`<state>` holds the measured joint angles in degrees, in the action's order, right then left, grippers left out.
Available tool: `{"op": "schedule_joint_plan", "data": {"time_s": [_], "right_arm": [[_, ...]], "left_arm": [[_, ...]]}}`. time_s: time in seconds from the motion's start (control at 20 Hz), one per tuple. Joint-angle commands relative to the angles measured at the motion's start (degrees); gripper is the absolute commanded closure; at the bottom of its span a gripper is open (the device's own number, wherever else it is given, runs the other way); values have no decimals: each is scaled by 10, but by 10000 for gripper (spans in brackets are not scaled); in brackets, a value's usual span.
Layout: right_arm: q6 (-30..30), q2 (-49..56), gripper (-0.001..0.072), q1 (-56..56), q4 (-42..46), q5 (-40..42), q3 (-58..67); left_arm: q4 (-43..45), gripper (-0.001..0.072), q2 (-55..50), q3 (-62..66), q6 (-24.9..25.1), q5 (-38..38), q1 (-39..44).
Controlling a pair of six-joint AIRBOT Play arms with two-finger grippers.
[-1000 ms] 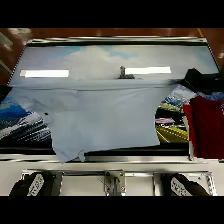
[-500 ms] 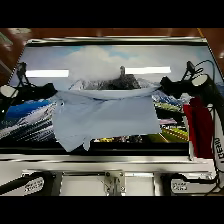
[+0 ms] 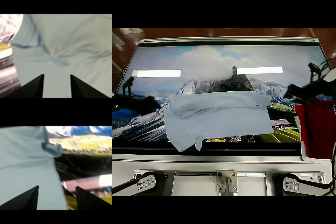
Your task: Fold the shirts.
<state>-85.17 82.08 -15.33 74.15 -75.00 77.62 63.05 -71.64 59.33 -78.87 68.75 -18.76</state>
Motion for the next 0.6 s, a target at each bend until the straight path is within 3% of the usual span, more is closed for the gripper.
{"op": "schedule_joint_plan", "data": {"time_s": [0.0,0.05,0.1,0.2,0.55], "right_arm": [[33,-32,146,-68,55,-153,-31],[40,-39,130,-89,-3,-153,-60],[58,-44,42,-103,-70,-148,-89],[86,-45,31,-111,-171,-143,-136],[88,-46,31,-64,-185,-133,-159]], "left_arm": [[27,238,73,-139,23,85,-78],[9,-13,97,-205,24,65,-93],[-11,-6,111,-256,37,48,-101],[-48,-4,118,-332,57,6,-99],[-127,16,116,-377,67,-145,-73]]}}
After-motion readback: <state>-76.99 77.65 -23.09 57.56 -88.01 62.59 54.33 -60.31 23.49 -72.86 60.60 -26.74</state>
